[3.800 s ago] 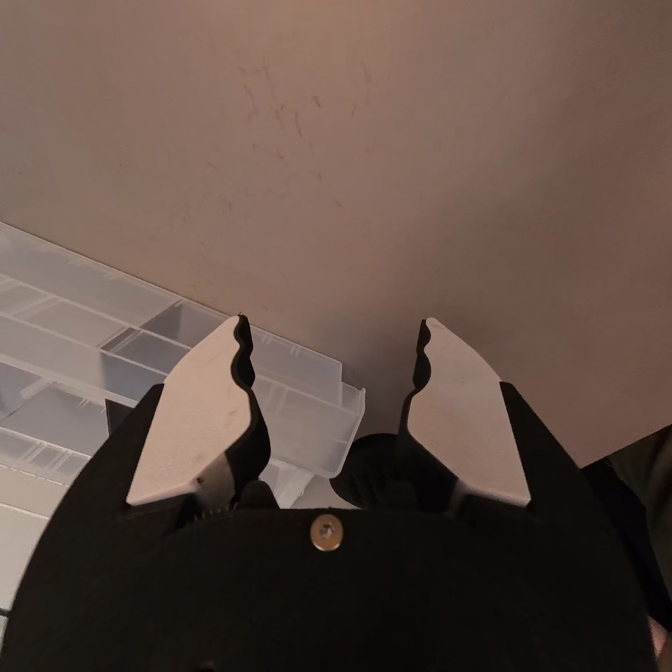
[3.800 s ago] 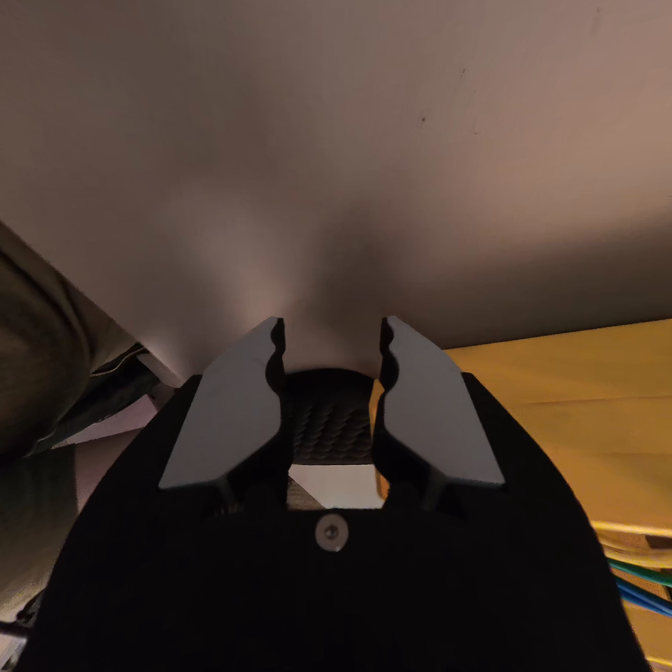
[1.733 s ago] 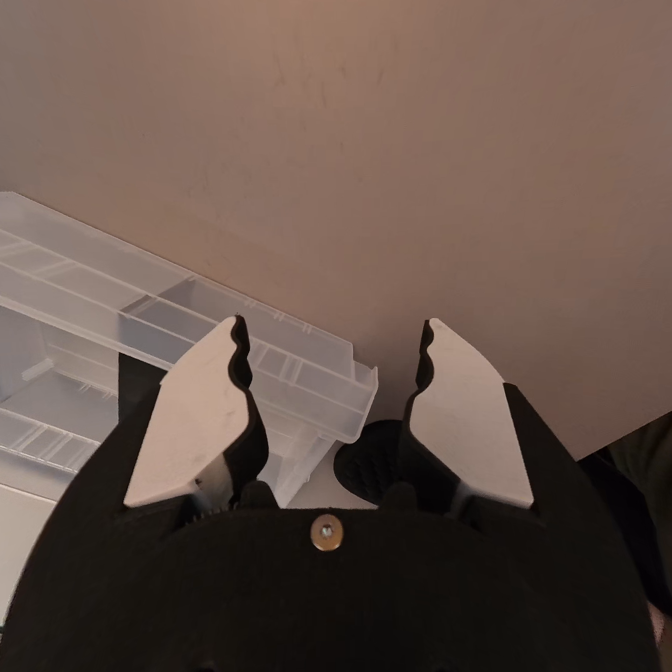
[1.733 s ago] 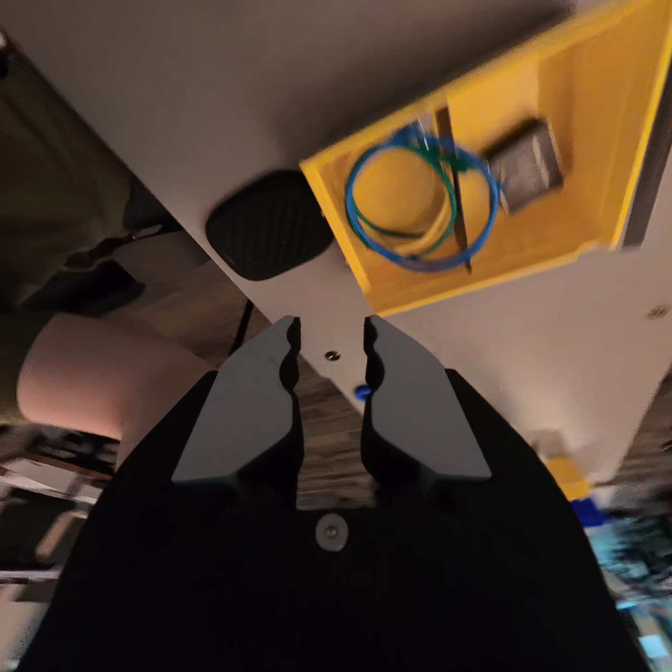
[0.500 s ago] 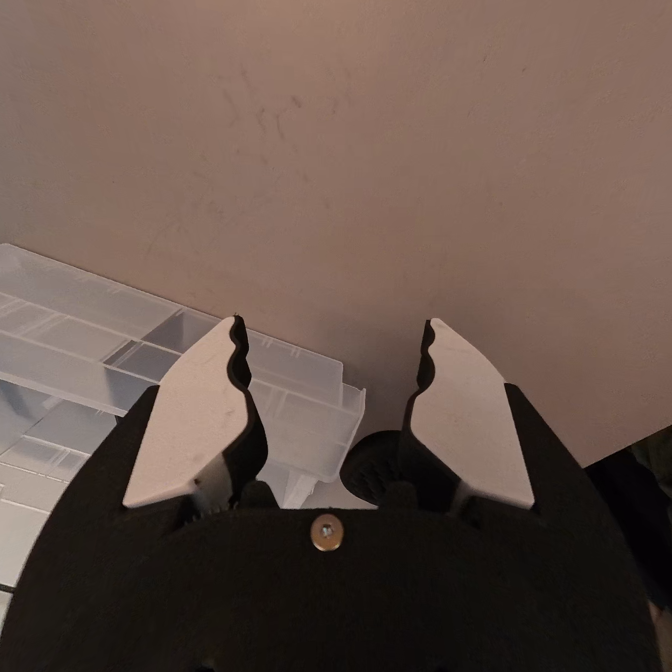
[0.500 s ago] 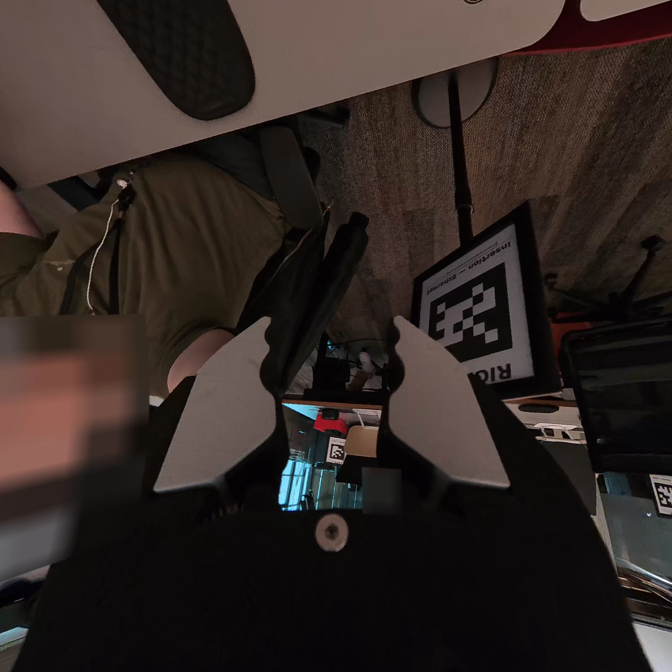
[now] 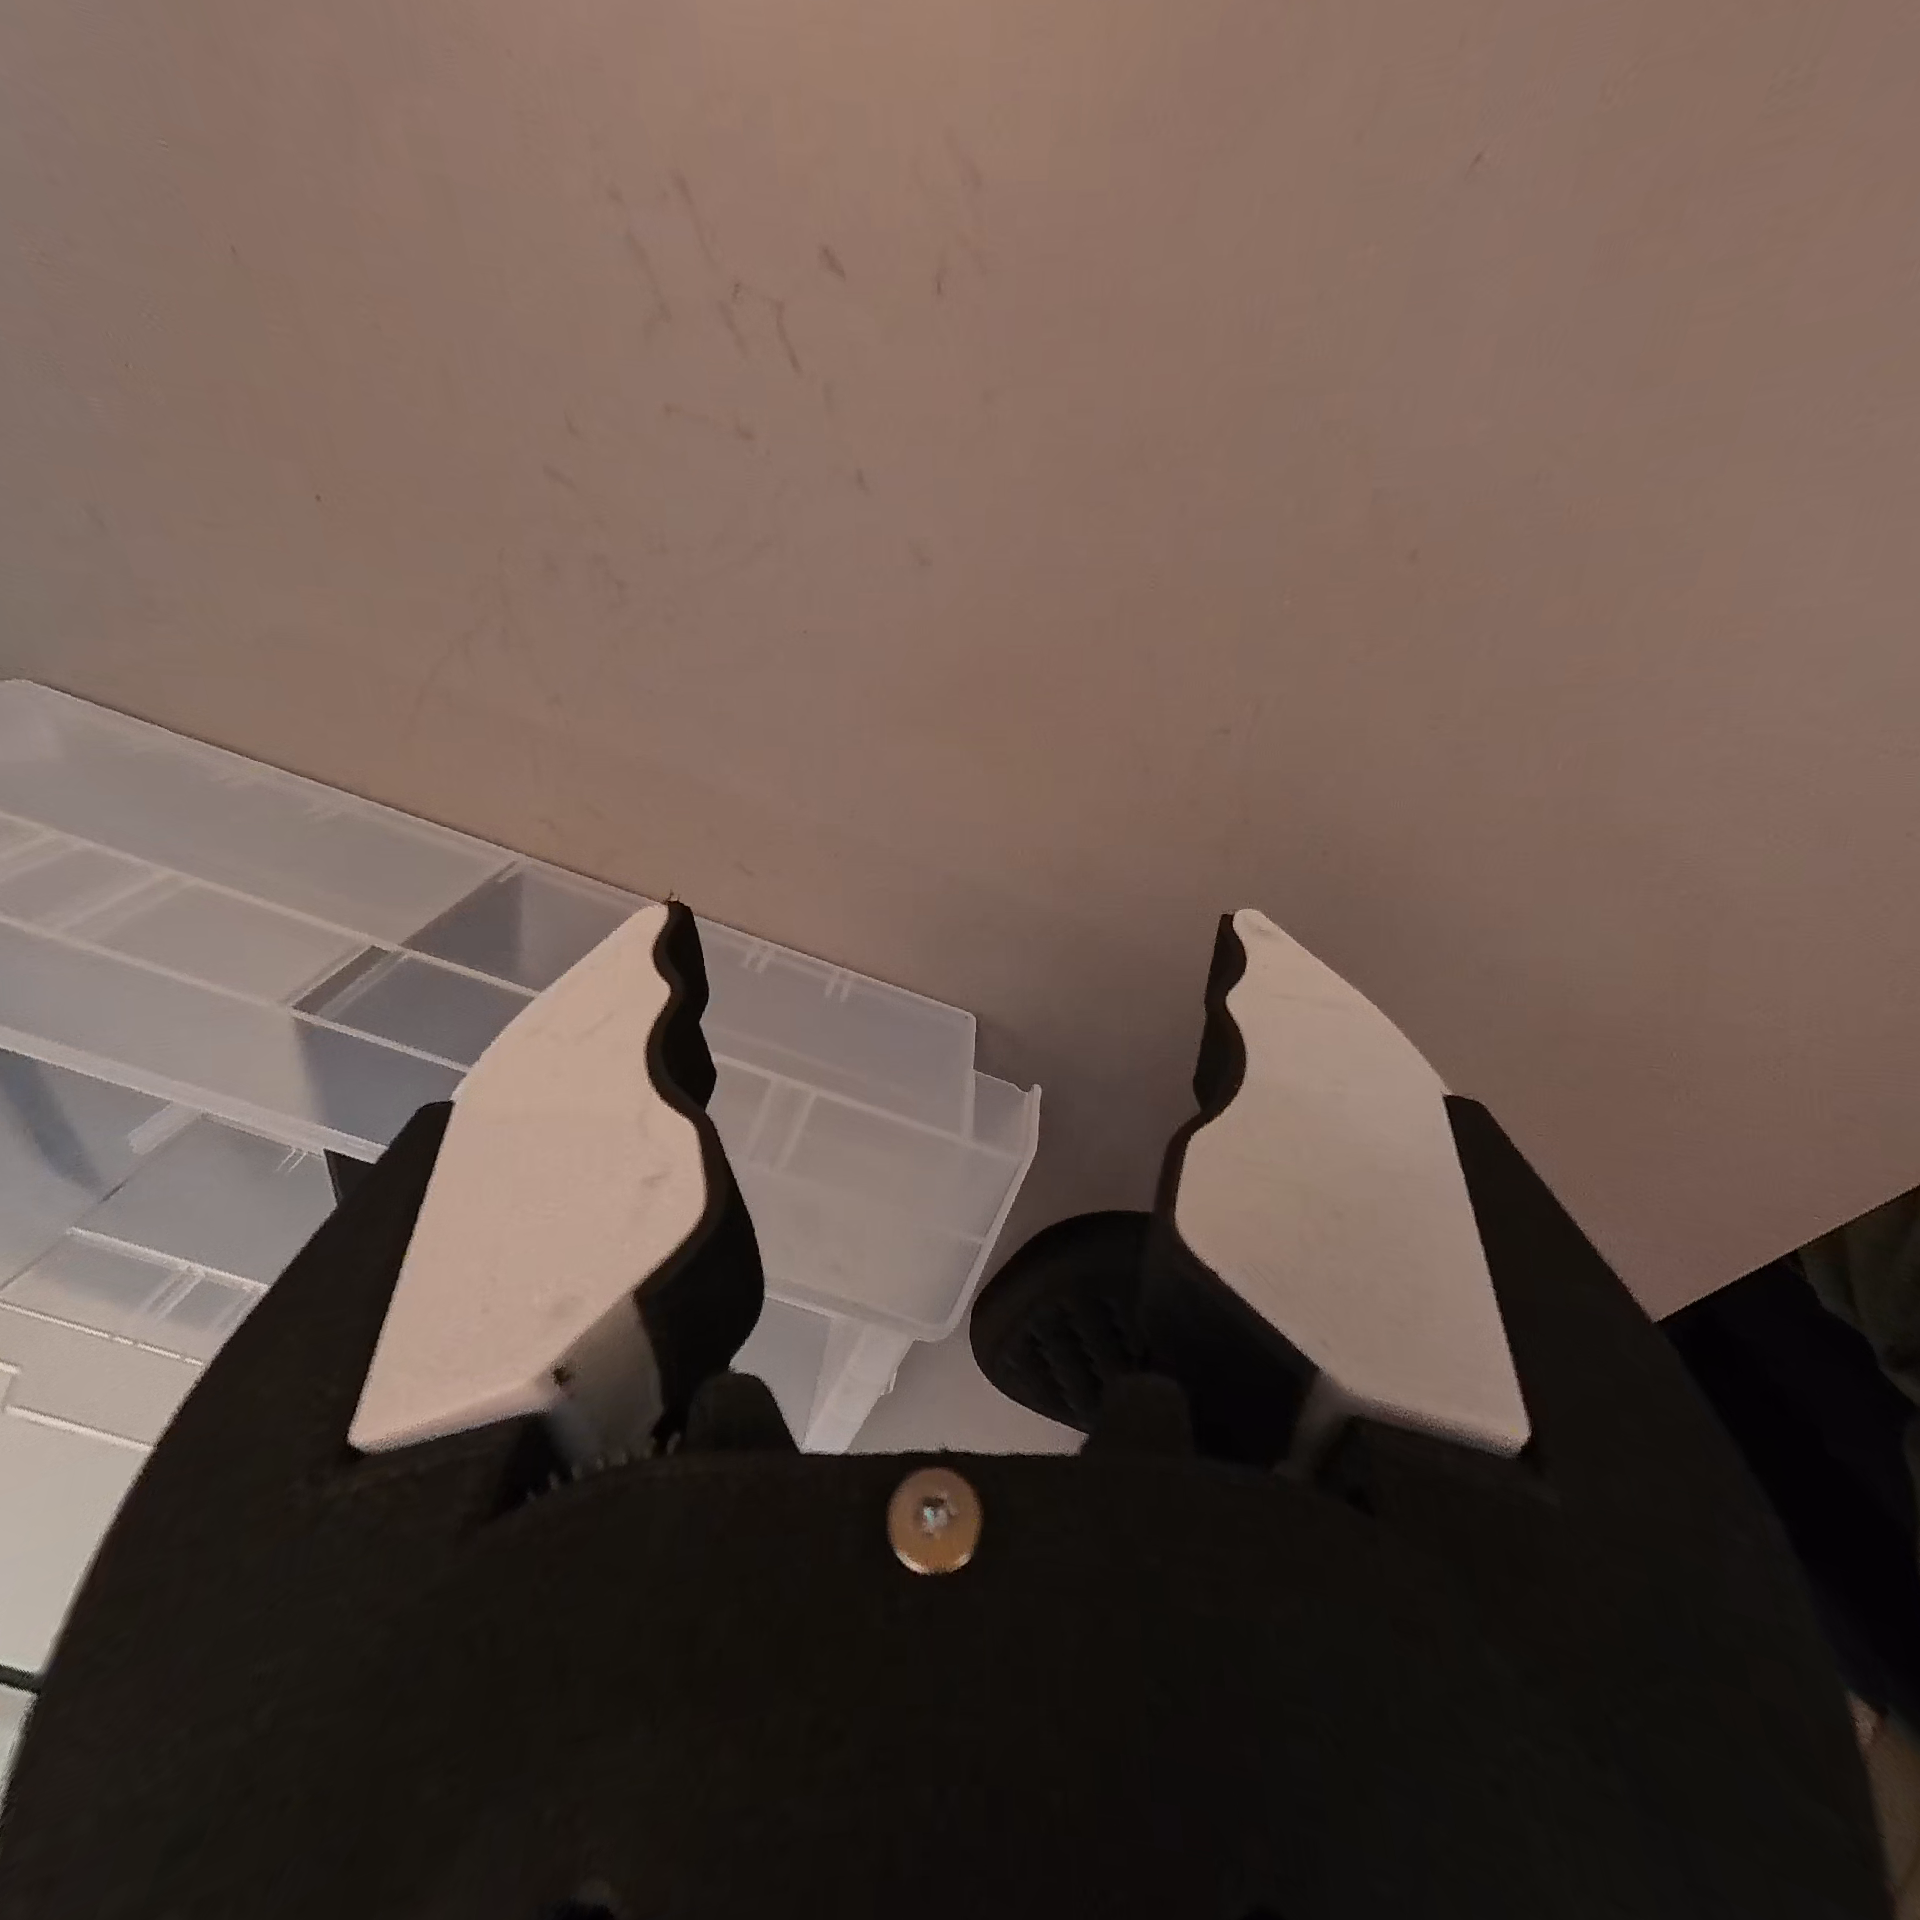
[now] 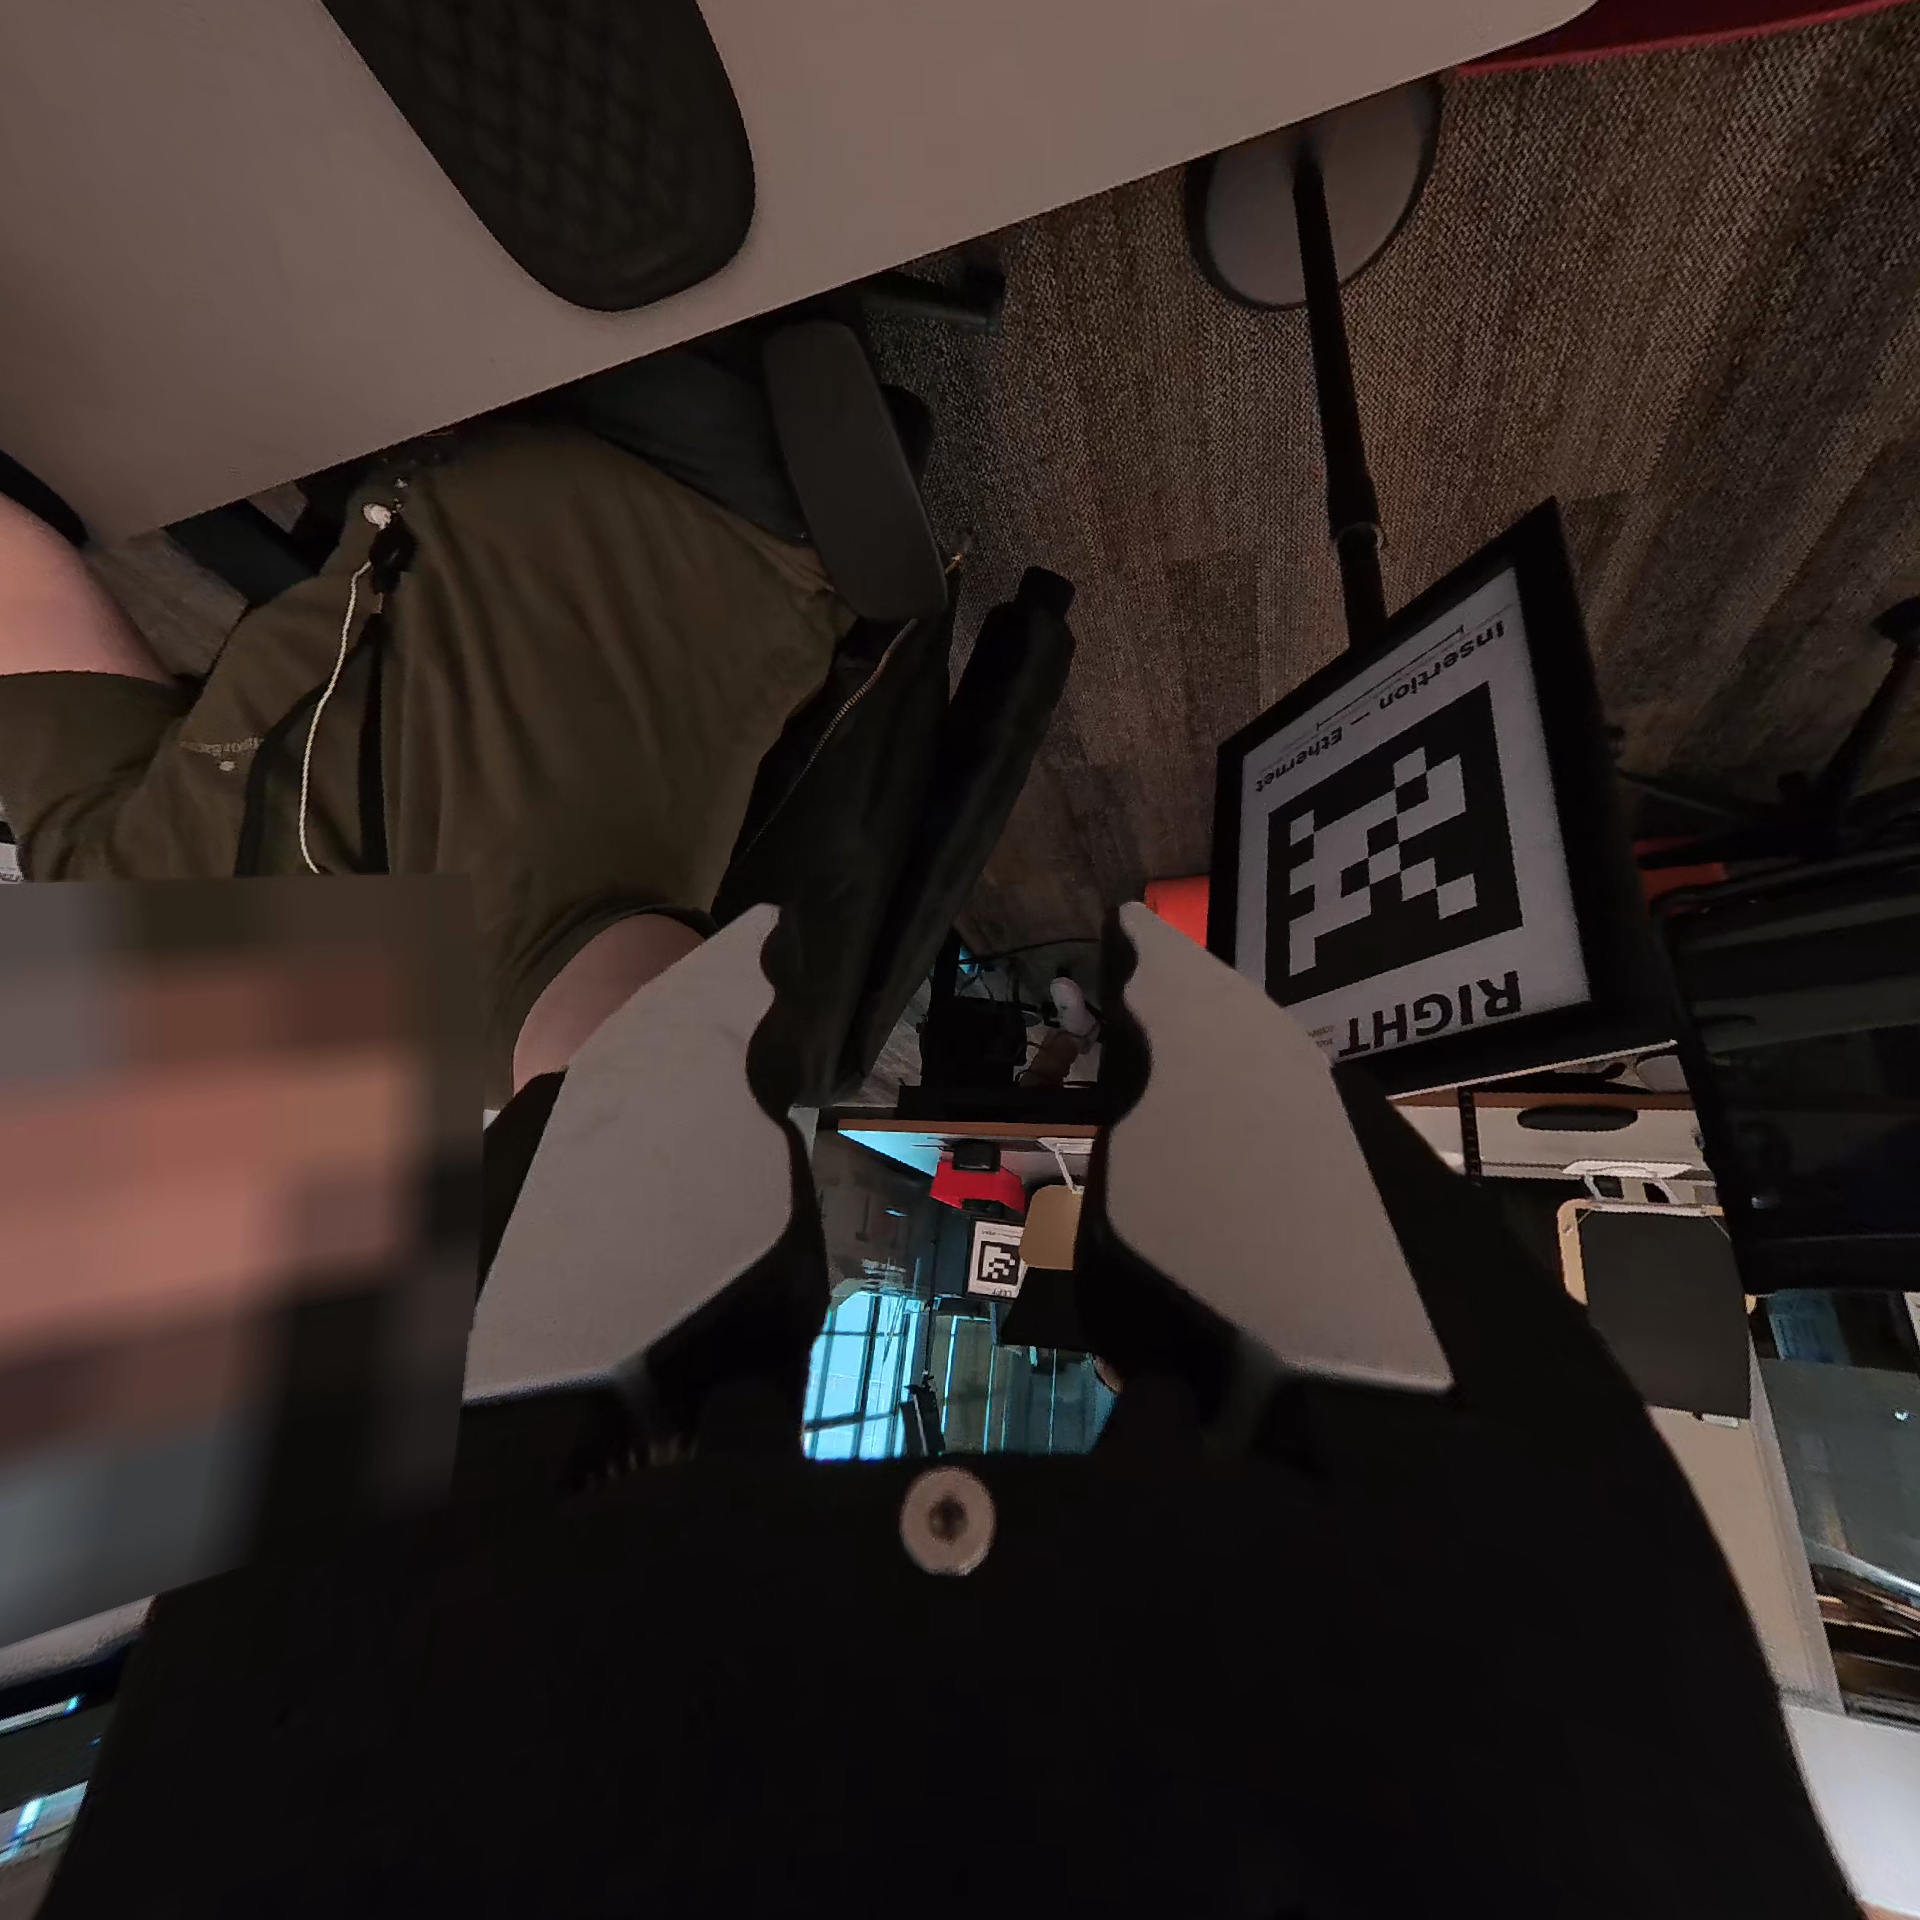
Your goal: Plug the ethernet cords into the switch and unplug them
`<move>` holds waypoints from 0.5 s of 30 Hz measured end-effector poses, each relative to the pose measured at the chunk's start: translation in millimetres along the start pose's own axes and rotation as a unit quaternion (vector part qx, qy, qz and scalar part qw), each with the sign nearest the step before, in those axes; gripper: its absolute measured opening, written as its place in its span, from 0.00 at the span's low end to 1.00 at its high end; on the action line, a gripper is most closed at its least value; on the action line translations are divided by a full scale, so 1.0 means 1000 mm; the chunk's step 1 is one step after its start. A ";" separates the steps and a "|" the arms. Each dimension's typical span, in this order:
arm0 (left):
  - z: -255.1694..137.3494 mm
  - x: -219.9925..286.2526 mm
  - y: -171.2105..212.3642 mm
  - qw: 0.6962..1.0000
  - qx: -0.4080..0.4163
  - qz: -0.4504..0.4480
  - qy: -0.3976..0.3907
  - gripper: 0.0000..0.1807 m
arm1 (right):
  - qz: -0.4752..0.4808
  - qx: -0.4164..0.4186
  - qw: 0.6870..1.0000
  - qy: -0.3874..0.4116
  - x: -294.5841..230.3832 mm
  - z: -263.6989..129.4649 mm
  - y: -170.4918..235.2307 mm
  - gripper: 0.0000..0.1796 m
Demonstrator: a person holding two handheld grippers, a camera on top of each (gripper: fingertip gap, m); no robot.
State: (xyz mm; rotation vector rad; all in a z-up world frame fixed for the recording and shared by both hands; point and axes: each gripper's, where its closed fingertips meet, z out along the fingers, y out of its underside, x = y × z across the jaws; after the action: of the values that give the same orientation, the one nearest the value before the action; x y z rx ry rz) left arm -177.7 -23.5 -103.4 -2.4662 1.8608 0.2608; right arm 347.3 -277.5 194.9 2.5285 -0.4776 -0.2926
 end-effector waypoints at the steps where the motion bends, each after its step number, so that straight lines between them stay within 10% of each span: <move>1: 0.000 0.000 0.000 1.000 0.000 0.001 0.000 0.51 | 0.002 -0.002 1.000 -0.001 -0.001 0.000 0.000 0.31; 15: 0.001 0.002 0.001 1.000 -0.005 0.002 0.002 0.51 | -0.006 -0.008 1.000 -0.011 -0.008 -0.002 0.001 0.31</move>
State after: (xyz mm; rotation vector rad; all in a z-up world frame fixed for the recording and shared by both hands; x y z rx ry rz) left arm -178.3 -25.1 -104.8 -2.4704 1.8717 0.2661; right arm 340.3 -274.6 197.6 2.5150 -0.4676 -0.3278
